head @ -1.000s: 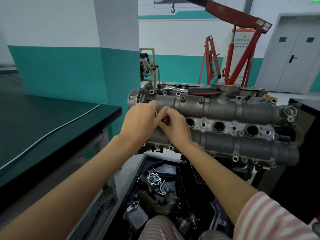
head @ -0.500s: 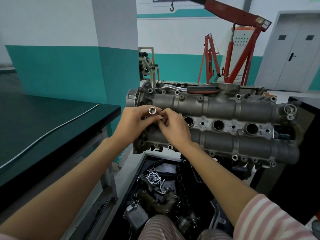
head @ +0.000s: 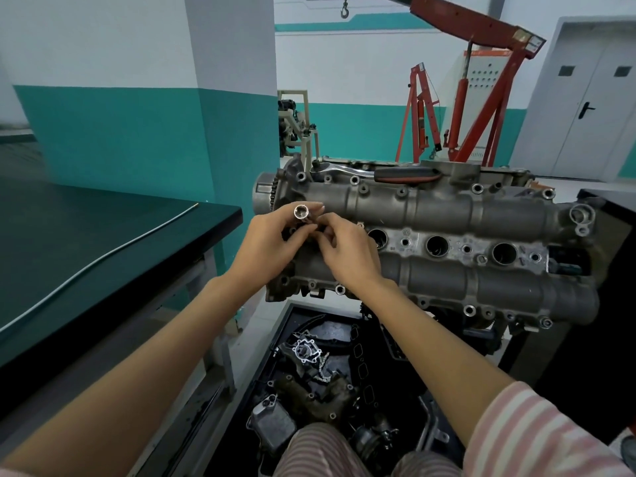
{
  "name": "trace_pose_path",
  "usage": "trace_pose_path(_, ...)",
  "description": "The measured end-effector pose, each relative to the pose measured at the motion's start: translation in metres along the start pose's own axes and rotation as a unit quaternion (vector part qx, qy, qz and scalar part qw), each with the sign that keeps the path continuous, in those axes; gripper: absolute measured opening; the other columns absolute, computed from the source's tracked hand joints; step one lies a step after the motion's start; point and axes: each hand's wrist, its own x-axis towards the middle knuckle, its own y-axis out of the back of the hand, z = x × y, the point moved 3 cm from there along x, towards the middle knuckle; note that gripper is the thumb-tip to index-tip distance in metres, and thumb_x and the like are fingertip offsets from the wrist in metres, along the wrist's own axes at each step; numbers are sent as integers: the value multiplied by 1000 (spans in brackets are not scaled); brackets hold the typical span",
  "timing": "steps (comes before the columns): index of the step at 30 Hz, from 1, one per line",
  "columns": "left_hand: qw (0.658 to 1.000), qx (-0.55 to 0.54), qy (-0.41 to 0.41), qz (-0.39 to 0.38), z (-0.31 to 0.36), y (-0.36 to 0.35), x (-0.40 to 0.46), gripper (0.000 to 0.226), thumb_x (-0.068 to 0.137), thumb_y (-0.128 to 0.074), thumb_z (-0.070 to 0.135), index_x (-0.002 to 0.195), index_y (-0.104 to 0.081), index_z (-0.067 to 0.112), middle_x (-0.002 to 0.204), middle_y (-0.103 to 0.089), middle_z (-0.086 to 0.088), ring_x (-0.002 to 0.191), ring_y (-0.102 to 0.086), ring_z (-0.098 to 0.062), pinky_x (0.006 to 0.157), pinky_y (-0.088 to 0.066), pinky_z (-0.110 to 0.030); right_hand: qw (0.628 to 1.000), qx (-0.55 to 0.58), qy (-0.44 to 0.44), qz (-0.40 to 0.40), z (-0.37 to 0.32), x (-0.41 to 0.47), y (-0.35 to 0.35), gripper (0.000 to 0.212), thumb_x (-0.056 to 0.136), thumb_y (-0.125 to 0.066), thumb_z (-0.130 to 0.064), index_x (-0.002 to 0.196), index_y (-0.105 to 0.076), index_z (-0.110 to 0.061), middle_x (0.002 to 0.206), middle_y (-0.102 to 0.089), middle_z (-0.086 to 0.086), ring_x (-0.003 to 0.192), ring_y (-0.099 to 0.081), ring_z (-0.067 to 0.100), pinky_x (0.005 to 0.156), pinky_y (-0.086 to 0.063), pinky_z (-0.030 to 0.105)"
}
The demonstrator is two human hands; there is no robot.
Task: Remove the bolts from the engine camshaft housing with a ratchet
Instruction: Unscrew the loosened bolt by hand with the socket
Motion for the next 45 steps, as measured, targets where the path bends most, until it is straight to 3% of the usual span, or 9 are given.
trace_pose_path(6,995,48,12,86,2,-4,2,29,76,-77,25,72,-58,3,63,-61,-6,60,-55,-18,54,-44,-31,997,47,-62,-1,3,4,-1,17,83,-64,-33,93,-52,-25,72,-52,-11,66,-48,5,50,-28,22)
trace_pose_path(9,997,48,-12,62,3,-6,3,21,79,-75,25,82,-61,9,76,-64,1,70,-58,-13,63,-47,-27,998,35,-44,23,2,1,-1,13,85,-60,-25,79,-49,-21,69,-50,-9,58,-43,5,48,-27,25)
trace_pose_path(13,999,33,-26,13,-2,-3,-4,33,86,-64,5,118,-62,11,111,-65,7,104,-59,-2,92,-44,-13,1000,0,-7,15,2,0,-1,13,89,-55,-23,100,-61,-22,77,-48,-13,64,-41,5,49,-25,19)
trace_pose_path(20,999,22,-7,48,1,-2,-3,12,80,-72,14,90,-69,8,84,-71,3,79,-64,-6,73,-51,-23,999,15,-35,-13,1,2,-1,30,84,-59,-29,114,-55,-27,82,-45,-15,72,-46,4,50,-26,17)
trace_pose_path(23,993,74,5,88,1,-5,-2,27,77,-76,22,72,-53,9,65,-60,-2,61,-53,-15,54,-39,-21,997,50,-61,5,1,2,1,16,81,-64,-29,90,-52,-25,75,-50,-12,64,-47,4,49,-28,22)
trace_pose_path(31,999,39,-13,-4,0,-8,-3,36,85,-65,9,121,-62,16,113,-65,10,106,-61,-6,93,-45,-19,999,29,-10,20,4,-1,-3,9,87,-58,-25,94,-62,-22,72,-47,-12,59,-43,2,49,-25,17)
trace_pose_path(35,999,45,-7,29,1,-3,2,13,82,-71,18,92,-72,10,85,-72,1,80,-67,-12,74,-52,-34,999,32,21,11,3,-1,-1,27,90,-54,-20,115,-62,-29,71,-42,-13,65,-41,3,49,-26,17)
trace_pose_path(39,991,124,17,47,10,-3,9,39,82,-71,32,68,-52,1,59,-59,-10,56,-56,-26,54,-44,-44,987,159,-35,-10,3,-4,5,48,88,-51,-2,134,-45,-14,94,-52,-8,79,-49,9,72,-45,21)
trace_pose_path(45,993,47,108,1,21,-3,21,30,91,-56,20,70,-41,3,57,-60,-13,41,-61,-12,47,-49,-43,921,310,-132,194,-3,-20,40,25,90,-41,2,89,-56,-18,71,-57,-1,48,-46,0,44,-38,15)
